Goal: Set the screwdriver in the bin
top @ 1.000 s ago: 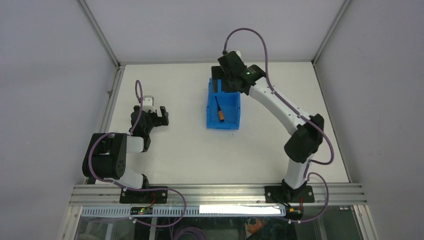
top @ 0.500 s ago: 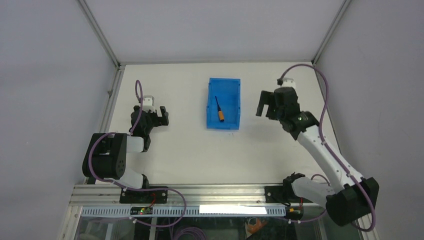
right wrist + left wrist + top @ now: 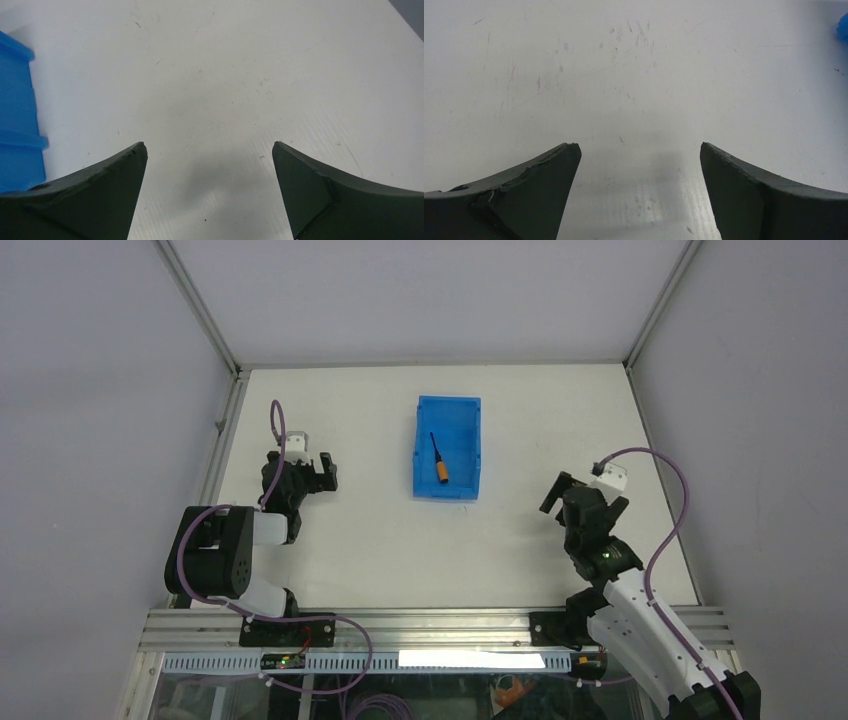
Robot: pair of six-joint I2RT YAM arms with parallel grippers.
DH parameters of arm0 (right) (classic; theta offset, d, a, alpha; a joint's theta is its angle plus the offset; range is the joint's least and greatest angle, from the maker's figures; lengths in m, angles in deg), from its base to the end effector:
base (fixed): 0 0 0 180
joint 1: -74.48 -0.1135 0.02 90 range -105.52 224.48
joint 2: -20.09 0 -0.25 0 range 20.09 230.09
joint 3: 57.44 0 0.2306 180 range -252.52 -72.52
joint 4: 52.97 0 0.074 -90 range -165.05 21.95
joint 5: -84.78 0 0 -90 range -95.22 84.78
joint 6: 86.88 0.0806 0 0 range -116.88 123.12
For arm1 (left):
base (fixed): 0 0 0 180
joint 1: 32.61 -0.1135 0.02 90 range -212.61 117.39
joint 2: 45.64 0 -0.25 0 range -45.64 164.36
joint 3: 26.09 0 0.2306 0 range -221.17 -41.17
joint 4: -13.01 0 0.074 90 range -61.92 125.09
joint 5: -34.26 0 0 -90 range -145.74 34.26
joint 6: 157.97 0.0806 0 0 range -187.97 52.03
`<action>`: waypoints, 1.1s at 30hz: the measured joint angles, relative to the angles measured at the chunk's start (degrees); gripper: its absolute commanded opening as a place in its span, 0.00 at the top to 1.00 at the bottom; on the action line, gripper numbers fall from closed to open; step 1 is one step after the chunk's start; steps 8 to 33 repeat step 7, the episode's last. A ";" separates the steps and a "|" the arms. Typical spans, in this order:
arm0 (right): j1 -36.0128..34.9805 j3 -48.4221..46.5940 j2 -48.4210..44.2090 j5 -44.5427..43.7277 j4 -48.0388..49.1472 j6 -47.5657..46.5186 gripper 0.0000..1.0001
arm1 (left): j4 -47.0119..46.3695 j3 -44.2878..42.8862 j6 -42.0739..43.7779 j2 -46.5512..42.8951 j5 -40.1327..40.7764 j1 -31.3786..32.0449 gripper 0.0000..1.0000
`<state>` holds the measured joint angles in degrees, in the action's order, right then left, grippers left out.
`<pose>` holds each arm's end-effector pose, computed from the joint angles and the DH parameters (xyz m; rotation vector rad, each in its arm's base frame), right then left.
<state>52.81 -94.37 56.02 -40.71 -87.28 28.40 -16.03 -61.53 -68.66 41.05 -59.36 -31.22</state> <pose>0.1704 0.0174 0.1875 0.4098 1.9964 -0.1579 0.2927 -0.0122 0.1249 0.0535 1.9579 -0.0857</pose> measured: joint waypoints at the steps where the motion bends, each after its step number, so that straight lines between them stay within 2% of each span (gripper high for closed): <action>1: 0.00 0.00 -0.20 -0.50 0.15 0.00 0.01 | 0.00 0.00 0.00 0.00 -0.02 -0.02 0.01; 33: 0.00 0.00 -1.27 -1.51 0.13 -0.11 0.01 | 0.00 0.00 0.00 0.00 -0.02 0.00 0.01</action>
